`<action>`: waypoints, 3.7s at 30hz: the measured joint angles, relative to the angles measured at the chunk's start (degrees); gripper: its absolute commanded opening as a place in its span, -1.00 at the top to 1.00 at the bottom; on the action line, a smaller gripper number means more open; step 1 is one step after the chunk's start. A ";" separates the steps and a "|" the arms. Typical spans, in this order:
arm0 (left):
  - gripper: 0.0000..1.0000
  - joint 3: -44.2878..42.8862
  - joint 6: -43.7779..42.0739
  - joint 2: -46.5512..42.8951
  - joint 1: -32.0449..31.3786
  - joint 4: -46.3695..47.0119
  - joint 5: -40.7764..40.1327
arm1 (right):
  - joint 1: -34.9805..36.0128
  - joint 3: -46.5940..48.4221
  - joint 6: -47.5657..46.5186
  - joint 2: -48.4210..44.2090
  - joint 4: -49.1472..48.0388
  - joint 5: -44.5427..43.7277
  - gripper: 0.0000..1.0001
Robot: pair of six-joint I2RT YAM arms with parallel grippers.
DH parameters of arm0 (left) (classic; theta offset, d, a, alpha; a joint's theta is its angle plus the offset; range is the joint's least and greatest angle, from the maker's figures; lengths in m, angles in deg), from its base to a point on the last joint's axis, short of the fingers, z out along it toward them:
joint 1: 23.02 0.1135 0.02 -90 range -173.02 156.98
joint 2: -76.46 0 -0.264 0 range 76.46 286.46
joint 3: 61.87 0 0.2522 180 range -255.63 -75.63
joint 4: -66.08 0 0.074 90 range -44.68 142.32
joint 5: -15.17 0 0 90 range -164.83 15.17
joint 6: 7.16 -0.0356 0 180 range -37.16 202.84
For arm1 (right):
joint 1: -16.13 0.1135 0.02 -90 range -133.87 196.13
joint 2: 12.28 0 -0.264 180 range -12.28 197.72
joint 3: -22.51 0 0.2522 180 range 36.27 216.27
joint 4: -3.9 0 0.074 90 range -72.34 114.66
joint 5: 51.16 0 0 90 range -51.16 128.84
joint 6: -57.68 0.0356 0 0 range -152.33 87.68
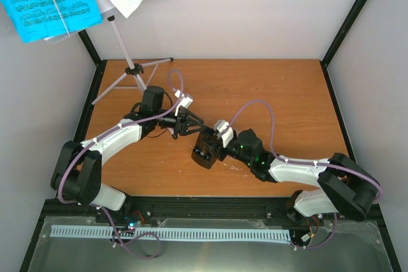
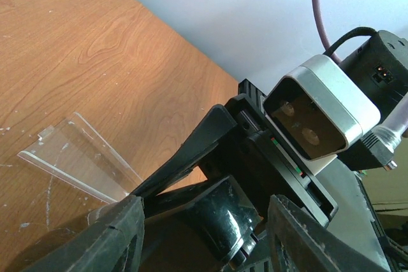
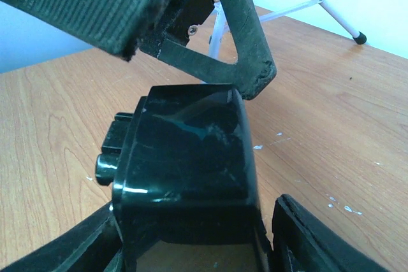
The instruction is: Pack up the instrument practice props
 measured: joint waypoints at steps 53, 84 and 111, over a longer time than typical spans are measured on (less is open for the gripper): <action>-0.77 12.48 0.81 -18.25 -10.10 4.92 -30.45 | -13.51 1.75 14.25 -28.39 27.76 -6.95 -1.00; -0.09 17.07 -1.51 -14.14 -13.73 9.51 -35.89 | -14.88 -2.64 22.99 -34.32 30.97 -9.20 -1.00; -0.61 17.05 -1.14 -13.73 -13.81 10.38 -34.38 | -14.93 -2.97 23.56 -33.11 29.99 -8.96 -1.00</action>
